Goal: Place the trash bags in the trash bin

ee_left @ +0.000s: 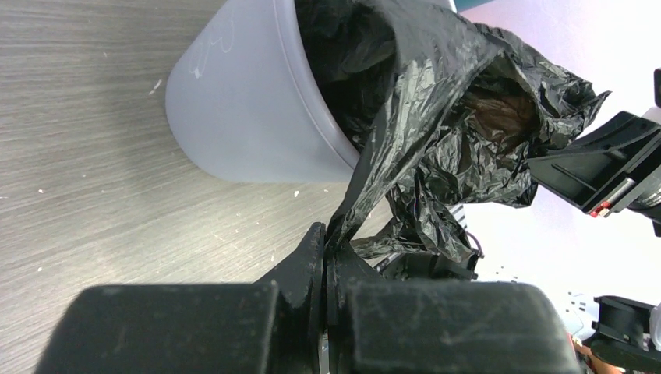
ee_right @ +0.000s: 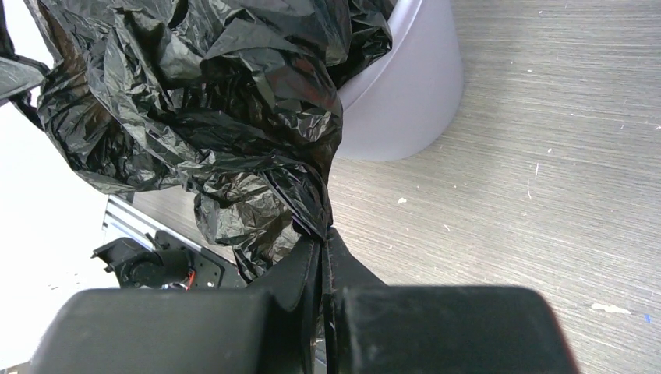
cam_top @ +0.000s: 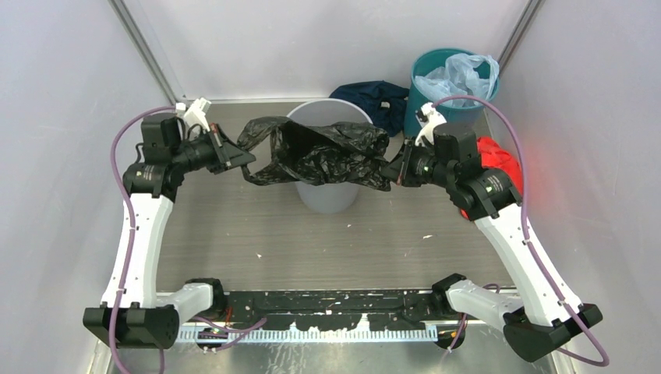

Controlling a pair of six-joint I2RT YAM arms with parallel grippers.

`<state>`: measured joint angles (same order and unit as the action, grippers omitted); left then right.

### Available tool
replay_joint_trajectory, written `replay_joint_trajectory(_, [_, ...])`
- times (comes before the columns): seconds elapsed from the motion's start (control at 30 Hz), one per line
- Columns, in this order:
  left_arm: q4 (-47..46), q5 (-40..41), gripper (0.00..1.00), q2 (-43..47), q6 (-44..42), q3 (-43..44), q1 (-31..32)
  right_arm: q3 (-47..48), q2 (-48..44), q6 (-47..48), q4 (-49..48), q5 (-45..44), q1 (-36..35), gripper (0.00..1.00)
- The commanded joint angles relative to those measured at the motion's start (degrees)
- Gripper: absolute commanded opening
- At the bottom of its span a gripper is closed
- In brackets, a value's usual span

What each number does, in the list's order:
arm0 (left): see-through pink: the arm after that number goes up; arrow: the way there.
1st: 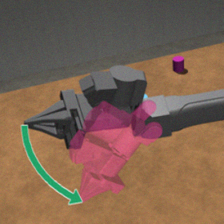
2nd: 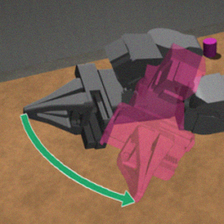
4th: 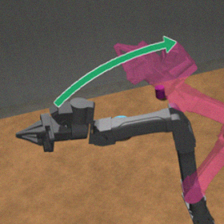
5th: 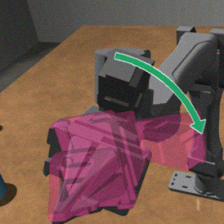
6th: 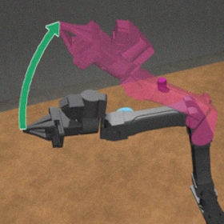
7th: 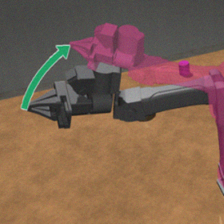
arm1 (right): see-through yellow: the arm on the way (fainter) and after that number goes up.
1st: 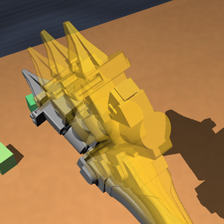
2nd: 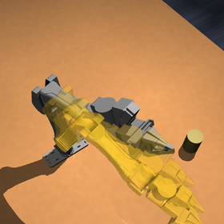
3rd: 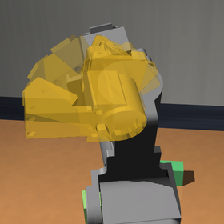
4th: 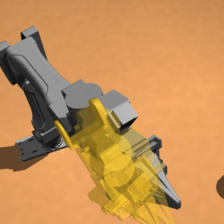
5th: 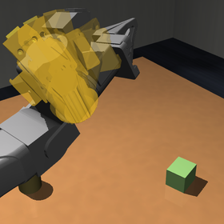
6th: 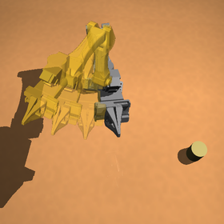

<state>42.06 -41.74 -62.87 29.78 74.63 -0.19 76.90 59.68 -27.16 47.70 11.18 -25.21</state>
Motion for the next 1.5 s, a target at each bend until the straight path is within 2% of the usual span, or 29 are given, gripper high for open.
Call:
replay_joint_trajectory(0.0, [-3.29,1.77,0.0,-0.34,-0.16,-0.2,2.43,-0.99,-1.6,-0.44,-1.89,0.9,-0.37,0.07])
replay_joint_trajectory(0.37, [-3.79,5.25,0.0,-2.17,-1.27,-1.76,3.14,-3.66,-0.28,0.86,-0.44,-4.35,-0.37,0.07])
replay_joint_trajectory(1.47, [6.1,16.11,0.0,-2.75,-8.82,3.32,1.58,-1.6,-2.42,4.07,6.47,-16.86,-0.37,0.06])
